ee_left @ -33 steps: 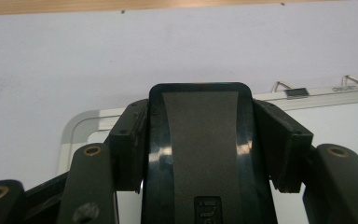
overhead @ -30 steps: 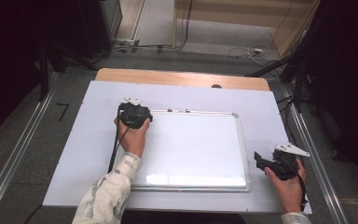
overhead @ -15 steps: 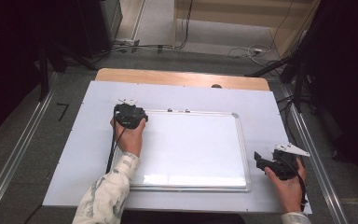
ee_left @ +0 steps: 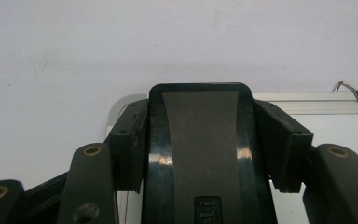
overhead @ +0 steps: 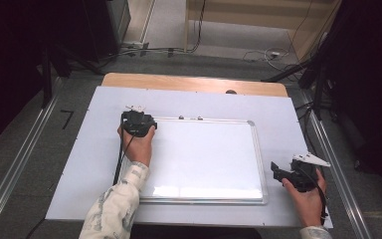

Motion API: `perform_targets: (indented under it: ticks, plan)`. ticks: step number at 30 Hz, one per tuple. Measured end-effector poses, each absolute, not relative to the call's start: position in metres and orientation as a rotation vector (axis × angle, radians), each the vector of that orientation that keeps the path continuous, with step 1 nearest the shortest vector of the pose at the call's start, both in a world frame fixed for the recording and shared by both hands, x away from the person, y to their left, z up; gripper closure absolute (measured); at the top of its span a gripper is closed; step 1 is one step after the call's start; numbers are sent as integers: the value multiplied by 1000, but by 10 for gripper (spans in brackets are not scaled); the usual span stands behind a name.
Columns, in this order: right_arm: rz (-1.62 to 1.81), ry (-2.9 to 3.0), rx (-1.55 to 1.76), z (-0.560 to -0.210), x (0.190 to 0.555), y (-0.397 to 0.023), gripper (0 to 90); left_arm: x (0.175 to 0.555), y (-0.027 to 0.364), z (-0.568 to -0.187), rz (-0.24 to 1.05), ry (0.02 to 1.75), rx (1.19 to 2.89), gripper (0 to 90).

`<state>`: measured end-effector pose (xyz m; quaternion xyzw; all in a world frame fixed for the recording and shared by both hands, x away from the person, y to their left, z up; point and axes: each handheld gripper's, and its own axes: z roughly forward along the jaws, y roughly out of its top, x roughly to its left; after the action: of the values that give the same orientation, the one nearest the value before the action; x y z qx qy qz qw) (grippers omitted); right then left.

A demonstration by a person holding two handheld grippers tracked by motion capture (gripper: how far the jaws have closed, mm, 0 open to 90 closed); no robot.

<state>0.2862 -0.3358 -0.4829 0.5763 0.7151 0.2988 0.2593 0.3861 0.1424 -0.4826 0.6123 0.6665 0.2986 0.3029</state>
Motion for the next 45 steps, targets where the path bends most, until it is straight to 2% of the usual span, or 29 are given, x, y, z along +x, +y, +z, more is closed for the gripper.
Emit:
perform_targets:
  ticks: [17,20,45]
  plan:
    - [807,1938,1560,-483,286,-336,190,391,146,-490,761,1783,1627,407]
    - [808,1937,1560,-483,286,-336,189,390,147,-488,731,1772,1618,329]
    - [798,1931,1569,-484,286,-336,187,344,163,-459,683,1604,1581,250]
